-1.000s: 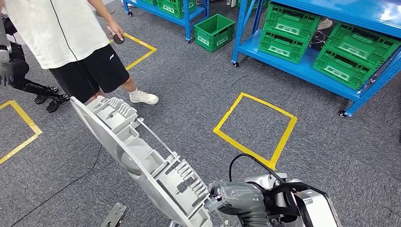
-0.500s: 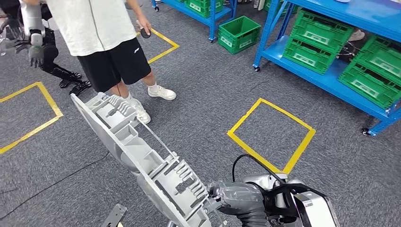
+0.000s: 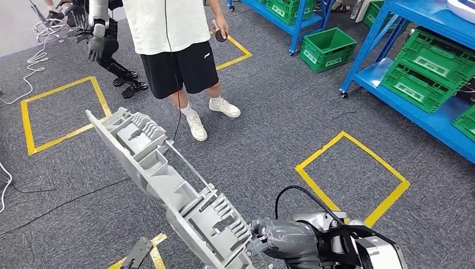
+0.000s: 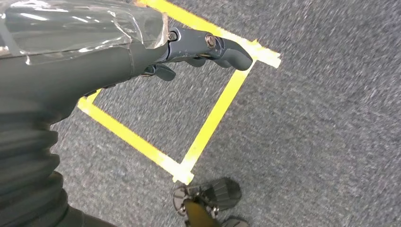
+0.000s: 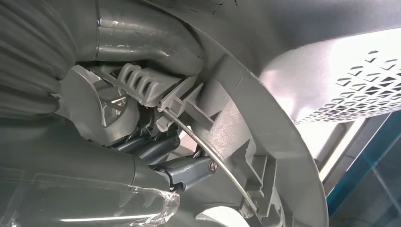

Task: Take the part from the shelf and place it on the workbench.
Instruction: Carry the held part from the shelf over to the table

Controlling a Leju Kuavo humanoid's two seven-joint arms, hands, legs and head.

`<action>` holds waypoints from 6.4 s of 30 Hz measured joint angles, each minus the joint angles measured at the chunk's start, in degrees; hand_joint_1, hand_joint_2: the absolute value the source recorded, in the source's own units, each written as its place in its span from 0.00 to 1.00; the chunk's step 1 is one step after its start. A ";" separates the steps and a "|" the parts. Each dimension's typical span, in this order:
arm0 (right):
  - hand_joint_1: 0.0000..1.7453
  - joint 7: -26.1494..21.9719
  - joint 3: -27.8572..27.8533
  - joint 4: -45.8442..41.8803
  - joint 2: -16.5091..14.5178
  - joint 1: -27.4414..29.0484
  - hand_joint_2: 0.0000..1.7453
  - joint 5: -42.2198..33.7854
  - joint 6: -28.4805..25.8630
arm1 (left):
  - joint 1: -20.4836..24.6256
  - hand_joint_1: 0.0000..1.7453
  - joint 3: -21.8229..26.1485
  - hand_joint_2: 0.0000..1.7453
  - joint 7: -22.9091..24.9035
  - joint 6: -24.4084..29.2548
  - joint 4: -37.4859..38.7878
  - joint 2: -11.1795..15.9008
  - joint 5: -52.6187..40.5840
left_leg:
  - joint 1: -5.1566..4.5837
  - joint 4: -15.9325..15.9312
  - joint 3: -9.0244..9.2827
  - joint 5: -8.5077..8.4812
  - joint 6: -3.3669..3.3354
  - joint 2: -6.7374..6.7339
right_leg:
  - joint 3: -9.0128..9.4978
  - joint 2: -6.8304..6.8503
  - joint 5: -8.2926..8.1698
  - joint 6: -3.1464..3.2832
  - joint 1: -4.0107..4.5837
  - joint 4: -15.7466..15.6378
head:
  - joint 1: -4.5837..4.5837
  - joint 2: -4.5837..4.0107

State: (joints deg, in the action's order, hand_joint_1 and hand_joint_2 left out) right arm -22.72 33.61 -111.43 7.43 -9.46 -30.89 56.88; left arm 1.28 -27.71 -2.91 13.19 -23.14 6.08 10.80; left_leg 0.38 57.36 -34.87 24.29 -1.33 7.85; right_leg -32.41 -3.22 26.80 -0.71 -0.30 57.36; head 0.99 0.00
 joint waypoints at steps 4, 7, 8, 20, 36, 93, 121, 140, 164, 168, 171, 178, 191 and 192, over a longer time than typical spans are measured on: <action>1.00 -0.28 -0.02 0.00 -0.33 -0.05 1.00 0.02 0.03 | -0.54 0.00 0.14 1.00 0.15 0.09 -0.09 0.38 -0.05 | -0.02 5.52 -2.60 3.14 1.11 -4.41 | 0.66 2.16 -0.06 1.29 -0.56 -0.49 | 0.21 0.00; 1.00 -0.35 -0.02 0.01 -0.50 -0.04 1.00 -0.01 0.08 | -0.50 0.00 0.22 1.00 0.16 0.11 -0.36 0.51 -0.19 | 0.42 16.37 -8.35 7.39 1.91 -7.32 | 0.86 4.25 0.34 1.84 -0.25 -0.47 | 0.28 0.00; 1.00 -0.35 -0.02 0.02 -0.52 -0.04 1.00 -0.01 0.09 | -0.54 0.00 0.22 1.00 0.16 0.11 -0.45 0.50 -0.29 | 0.57 17.19 -8.94 7.14 2.02 -7.50 | 0.90 4.89 0.44 1.86 -0.21 -0.47 | 0.29 0.00; 1.00 -0.57 -0.07 -0.01 -0.49 -0.36 1.00 -0.19 0.28 | -0.70 0.00 0.44 1.00 0.38 0.18 -1.43 1.13 -0.96 | 0.13 -1.32 0.82 -0.65 -0.86 -8.49 | -2.06 4.54 5.43 0.47 0.00 7.66 | 0.00 0.00; 1.00 -1.82 -0.09 0.07 -0.14 -0.64 1.00 0.64 0.78 | -1.44 0.00 0.45 1.00 0.66 -0.46 -1.91 1.04 -1.37 | 0.54 11.07 -4.83 5.88 2.12 -7.16 | -0.13 3.86 -0.05 1.40 -0.55 0.21 | 0.21 0.00; 1.00 -0.08 -1.44 -0.42 0.66 3.39 1.00 -1.20 0.91 | 0.83 0.00 1.02 1.00 2.37 -4.41 0.88 -0.67 -7.13 | 0.28 0.83 -0.10 0.49 0.78 -0.77 | -1.61 1.13 -0.34 -0.39 -1.46 1.78 | -0.33 0.00; 1.00 -3.00 -0.79 0.58 -0.15 1.42 1.00 0.97 0.93 | -2.68 0.00 9.60 1.00 0.62 2.84 1.46 -0.55 -5.02 | -0.29 0.62 -0.01 0.03 -0.51 -0.67 | -1.63 0.29 -0.38 -1.02 -0.77 1.52 | -0.40 0.00; 1.00 -4.45 -1.14 -0.49 -1.08 1.68 1.00 4.29 0.15 | -5.68 0.00 17.74 1.00 8.58 8.95 -2.64 -0.82 -17.09 | -0.64 0.59 -0.40 -0.15 -0.98 -9.94 | 0.42 9.00 1.83 0.64 0.69 1.61 | 0.06 0.00; 1.00 -4.92 -1.39 -0.92 -0.66 1.56 1.00 4.46 -0.07 | -6.51 0.00 26.44 1.00 7.88 3.70 -5.32 -2.72 -23.79 | 0.67 10.73 -5.47 2.52 1.11 -7.93 | 0.07 5.93 1.05 1.15 -0.62 1.82 | 0.16 0.00; 1.00 -4.23 -1.39 -0.92 -0.66 1.43 1.00 3.21 -0.37 | -6.37 0.00 27.76 1.00 7.12 2.38 -5.43 -2.82 -24.42 | -0.37 2.21 -1.31 0.31 -0.18 -9.40 | 0.23 6.47 1.42 0.45 -0.14 1.70 | 0.13 0.00; 1.00 -3.49 -1.39 -0.97 -0.63 1.26 1.00 2.33 -0.49 | -6.25 0.00 28.77 1.00 6.79 1.45 -5.45 -3.03 -25.30 | -0.17 0.77 -0.42 -0.10 -0.89 -8.80 | 0.21 5.95 1.84 -0.22 -0.25 2.03 | 0.10 0.00; 1.00 -2.50 -1.23 -1.01 -0.12 1.15 1.00 1.01 -0.58 | -5.32 0.00 30.32 1.00 6.53 0.60 -5.48 -4.00 -26.67 | 0.16 -0.18 0.78 0.00 -1.35 -6.49 | -7.94 3.64 4.63 -1.20 -0.81 14.71 | -0.15 0.00; 1.00 -1.97 -1.11 -1.10 -0.19 0.93 1.00 0.34 -0.75 | -5.28 0.00 31.84 1.00 6.46 -0.33 -5.40 -4.58 -27.75 | 0.54 17.15 -7.96 7.46 2.06 -7.31 | 0.57 3.43 0.87 1.71 -0.75 0.91 | 0.19 0.00; 1.00 -1.94 -1.11 -1.10 -0.19 0.94 1.00 0.34 -0.75 | -5.30 0.00 31.86 1.00 6.46 -0.40 -5.33 -4.62 -27.84 | 0.55 18.49 -9.37 6.90 2.01 -7.36 | 1.02 3.42 1.30 1.71 -0.62 0.91 | 0.19 0.00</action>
State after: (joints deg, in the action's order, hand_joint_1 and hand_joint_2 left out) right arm -24.66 32.50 -112.53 7.23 -8.52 -30.56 56.13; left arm -4.02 4.14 3.55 12.79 -28.46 1.45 -17.03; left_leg 0.93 75.85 -44.24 31.19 0.68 0.48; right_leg -31.39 0.20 28.10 1.00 -0.92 58.27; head 1.18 0.00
